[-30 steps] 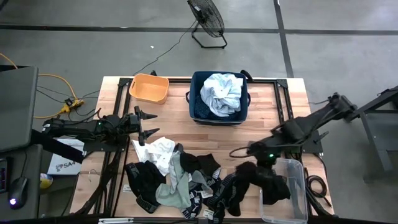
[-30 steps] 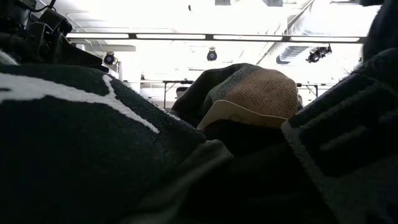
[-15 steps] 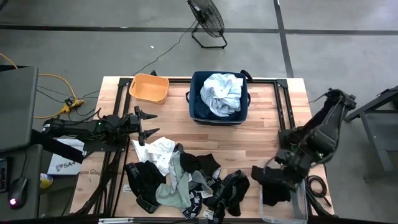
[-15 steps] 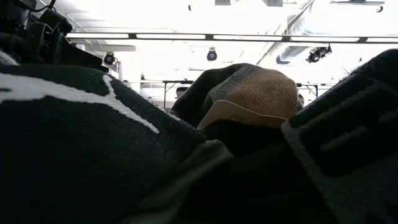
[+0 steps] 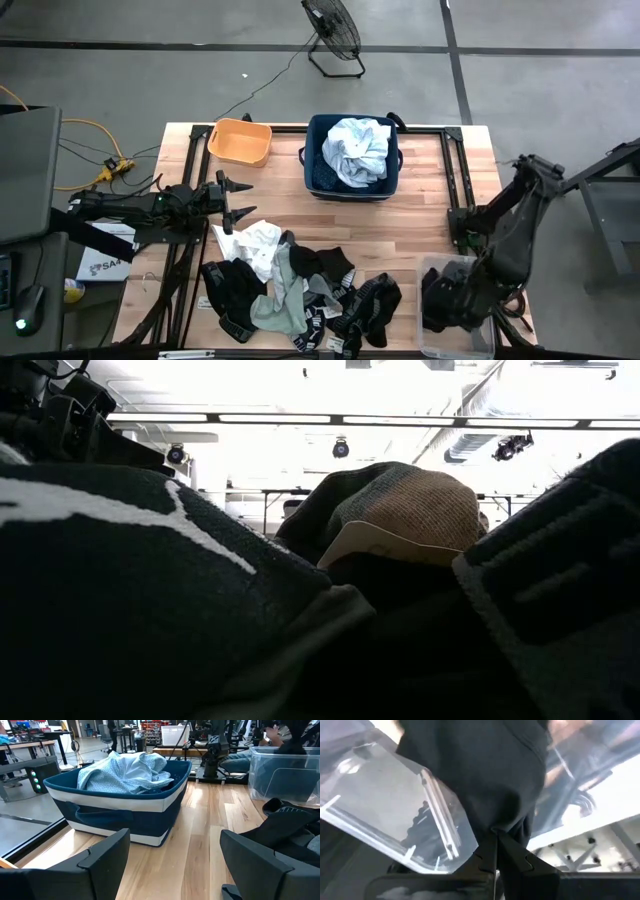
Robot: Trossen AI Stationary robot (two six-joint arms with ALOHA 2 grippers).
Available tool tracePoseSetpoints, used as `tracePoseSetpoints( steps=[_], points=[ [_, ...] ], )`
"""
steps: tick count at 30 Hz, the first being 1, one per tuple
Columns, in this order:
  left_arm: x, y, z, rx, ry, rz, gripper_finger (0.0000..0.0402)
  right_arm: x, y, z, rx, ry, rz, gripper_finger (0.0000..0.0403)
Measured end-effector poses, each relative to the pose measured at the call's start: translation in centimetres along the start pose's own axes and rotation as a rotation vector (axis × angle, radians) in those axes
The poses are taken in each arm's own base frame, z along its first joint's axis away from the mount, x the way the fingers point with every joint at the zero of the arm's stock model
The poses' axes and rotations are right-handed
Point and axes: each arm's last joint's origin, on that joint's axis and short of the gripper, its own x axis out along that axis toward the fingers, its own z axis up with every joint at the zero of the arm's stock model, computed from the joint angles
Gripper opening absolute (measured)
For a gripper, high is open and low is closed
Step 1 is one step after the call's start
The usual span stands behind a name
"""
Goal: Pick & Place Cloths
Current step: Put the black boxer shorts into the transparent bin
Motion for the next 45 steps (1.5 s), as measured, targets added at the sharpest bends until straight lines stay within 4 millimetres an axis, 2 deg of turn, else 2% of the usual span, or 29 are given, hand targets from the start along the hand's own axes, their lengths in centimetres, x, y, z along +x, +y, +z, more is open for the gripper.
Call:
tracePoseSetpoints(
  steps=[6,11,24,28,34,40,45],
  points=[
    [0.0,0.0,0.0,0.0,0.0,0.0,0.0305,2.0,2.3,1.1,-0.095,-0.038,0.007,0.0002],
    [0.0,0.0,0.0,0.0,0.0,0.0,0.0305,2.6,3.0,2.1,-0.113,-0.074,-0.007,0.0002],
    [0.0,0.0,0.0,0.0,0.0,0.0,0.0305,2.1,3.2,4.1,-0.1,-0.102,-0.005,0.001],
    [0.0,0.0,0.0,0.0,0.0,0.0,0.0305,2.0,3.2,4.0,-0.047,-0.063,-0.001,0.0049],
    [0.0,0.0,0.0,0.0,0.0,0.0,0.0305,1.3,2.5,3.6,0.037,-0.037,0.005,0.0148],
    [0.0,0.0,0.0,0.0,0.0,-0.001,0.0305,-1.7,0.7,2.8,0.046,-0.021,0.129,0.0224],
    [0.0,0.0,0.0,0.0,0.0,-0.001,0.0305,-4.3,-1.5,3.0,0.031,-0.098,0.234,0.0238]
  ],
)
